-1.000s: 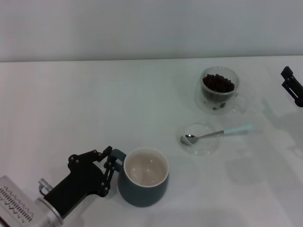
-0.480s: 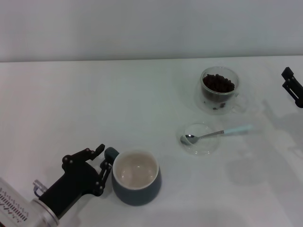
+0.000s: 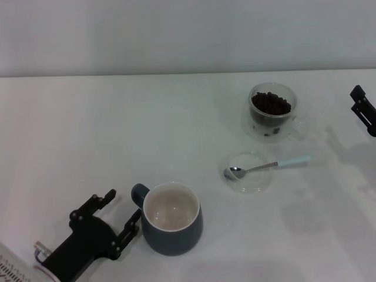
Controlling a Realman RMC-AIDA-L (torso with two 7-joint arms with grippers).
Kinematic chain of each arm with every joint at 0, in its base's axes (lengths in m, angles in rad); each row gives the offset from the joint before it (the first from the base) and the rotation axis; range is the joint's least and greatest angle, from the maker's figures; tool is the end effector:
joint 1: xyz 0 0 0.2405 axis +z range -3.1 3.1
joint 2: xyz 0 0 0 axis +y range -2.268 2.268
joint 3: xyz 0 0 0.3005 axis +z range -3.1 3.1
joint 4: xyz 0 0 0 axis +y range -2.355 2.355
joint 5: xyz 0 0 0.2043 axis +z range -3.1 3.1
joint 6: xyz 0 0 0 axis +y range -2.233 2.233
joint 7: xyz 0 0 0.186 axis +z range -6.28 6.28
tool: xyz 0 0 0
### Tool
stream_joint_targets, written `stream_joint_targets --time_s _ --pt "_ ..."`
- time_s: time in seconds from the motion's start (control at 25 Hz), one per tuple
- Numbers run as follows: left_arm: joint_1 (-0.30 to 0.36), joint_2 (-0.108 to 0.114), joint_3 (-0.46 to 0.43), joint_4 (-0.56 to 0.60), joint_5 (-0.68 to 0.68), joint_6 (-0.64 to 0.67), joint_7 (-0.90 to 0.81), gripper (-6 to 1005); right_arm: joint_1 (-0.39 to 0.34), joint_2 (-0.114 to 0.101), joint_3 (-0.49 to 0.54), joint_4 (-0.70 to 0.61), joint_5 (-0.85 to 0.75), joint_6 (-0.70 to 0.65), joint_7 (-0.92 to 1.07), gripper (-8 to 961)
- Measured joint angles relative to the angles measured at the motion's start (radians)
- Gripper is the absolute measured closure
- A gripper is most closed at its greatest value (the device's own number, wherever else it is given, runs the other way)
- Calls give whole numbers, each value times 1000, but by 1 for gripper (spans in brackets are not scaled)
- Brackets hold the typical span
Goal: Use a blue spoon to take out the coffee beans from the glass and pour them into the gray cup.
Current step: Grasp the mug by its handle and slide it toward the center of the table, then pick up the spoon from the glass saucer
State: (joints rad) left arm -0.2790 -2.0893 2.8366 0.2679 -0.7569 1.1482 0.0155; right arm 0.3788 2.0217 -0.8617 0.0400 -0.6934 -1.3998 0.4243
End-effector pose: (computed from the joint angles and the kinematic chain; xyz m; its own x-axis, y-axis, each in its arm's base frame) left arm -0.3319 0.2710 -0.1560 0.8651 0.0380 0.5001 0.4071 -0.6356 -0.6560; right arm 0.3867 0.3434 0.0013 0.6255 0.0599 -0.7779 -0.7566 -0.1968 -0.6235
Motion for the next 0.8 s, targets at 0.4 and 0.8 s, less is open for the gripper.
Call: stream_joint_targets --time_s 0.4,0.8 --pt "115 3 -6 18 -49 110 0 282 -16 -5 -8 28 -3 -19 117 162" --pt "206 4 -5 12 -345 352 -52 185 -87 -15 -172 38 -3 0 670 168"
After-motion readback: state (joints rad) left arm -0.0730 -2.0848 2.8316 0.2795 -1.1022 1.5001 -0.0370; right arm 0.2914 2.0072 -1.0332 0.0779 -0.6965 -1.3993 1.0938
